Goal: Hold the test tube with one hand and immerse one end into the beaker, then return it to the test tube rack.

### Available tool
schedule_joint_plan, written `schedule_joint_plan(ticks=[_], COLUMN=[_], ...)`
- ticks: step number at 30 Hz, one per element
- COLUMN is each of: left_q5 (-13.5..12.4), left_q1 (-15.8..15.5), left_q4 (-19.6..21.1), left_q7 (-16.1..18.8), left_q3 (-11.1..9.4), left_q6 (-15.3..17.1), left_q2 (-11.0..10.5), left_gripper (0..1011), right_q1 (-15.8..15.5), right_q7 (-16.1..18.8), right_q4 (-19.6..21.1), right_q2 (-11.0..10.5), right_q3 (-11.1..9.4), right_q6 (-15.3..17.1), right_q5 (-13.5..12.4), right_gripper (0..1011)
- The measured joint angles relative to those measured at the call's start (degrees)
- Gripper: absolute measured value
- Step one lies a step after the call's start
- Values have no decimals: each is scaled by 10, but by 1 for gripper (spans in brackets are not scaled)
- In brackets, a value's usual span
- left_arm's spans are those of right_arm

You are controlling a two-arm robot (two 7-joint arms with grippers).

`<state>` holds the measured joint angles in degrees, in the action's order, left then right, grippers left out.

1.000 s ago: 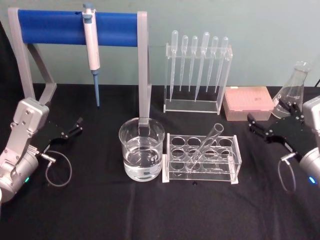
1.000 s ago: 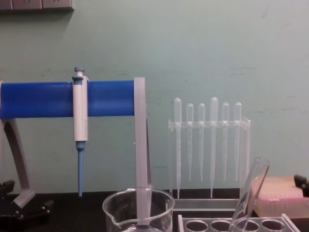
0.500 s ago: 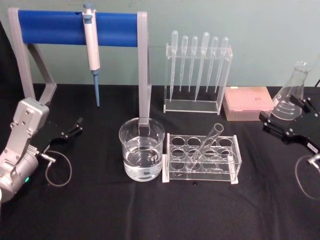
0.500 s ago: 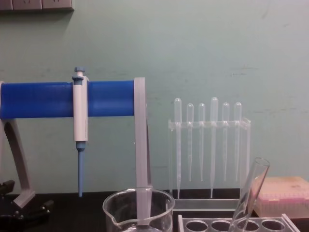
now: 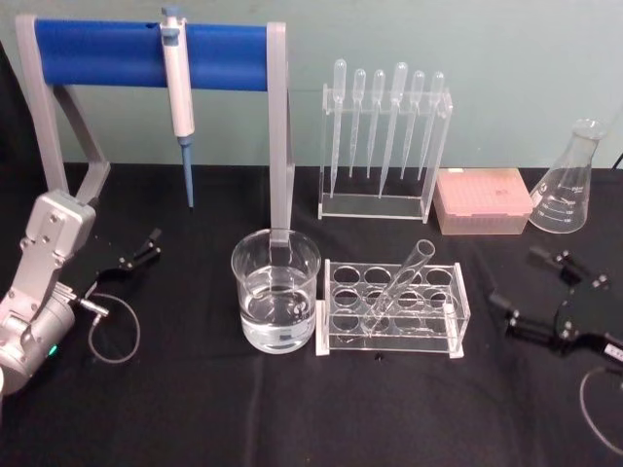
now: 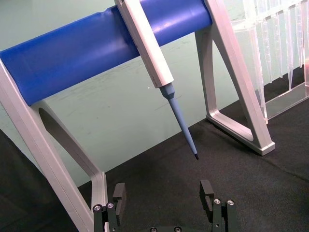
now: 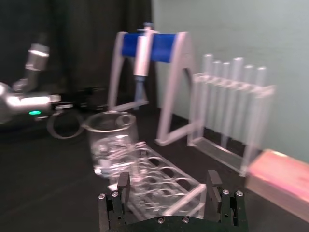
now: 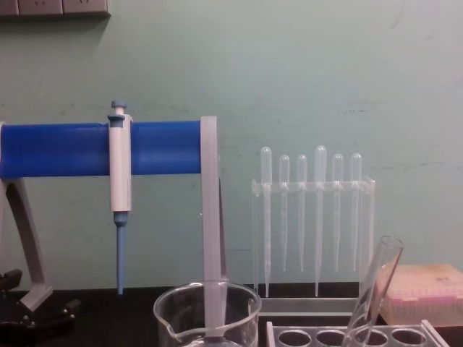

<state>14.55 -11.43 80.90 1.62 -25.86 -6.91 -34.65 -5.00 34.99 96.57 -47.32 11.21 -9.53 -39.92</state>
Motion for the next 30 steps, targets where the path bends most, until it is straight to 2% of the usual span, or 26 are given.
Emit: schedule_joint_plan(ticks=[1,4,7,12,21,30], left_q5=[0,0,0,0,0,0], left_q1=[0,0,0,0,0,0], left_q4=[0,0,0,0,0,0], left_q7=[0,0,0,0,0,0], left_q3=[0,0,0,0,0,0], left_q6=[0,0,0,0,0,0], left_q2=[0,0,0,0,0,0], left_gripper=[1000,1000,1000,1000,1000,1000], right_q1=[4,12,29,54,92,123], right_q7=[22,47,75,97,112,110], right_q4=[-6,-15,-30,-50,-70,-83], right_q2=[3,10,27,48,76,94], right_q3=[6,15,29,47,79,103], right_q6=[-5,-15,-27,-36,-36,-24], right_q5=[-2,-1,3,10,21,33], right_gripper=[1003,1003,1002,1003,1002,1002])
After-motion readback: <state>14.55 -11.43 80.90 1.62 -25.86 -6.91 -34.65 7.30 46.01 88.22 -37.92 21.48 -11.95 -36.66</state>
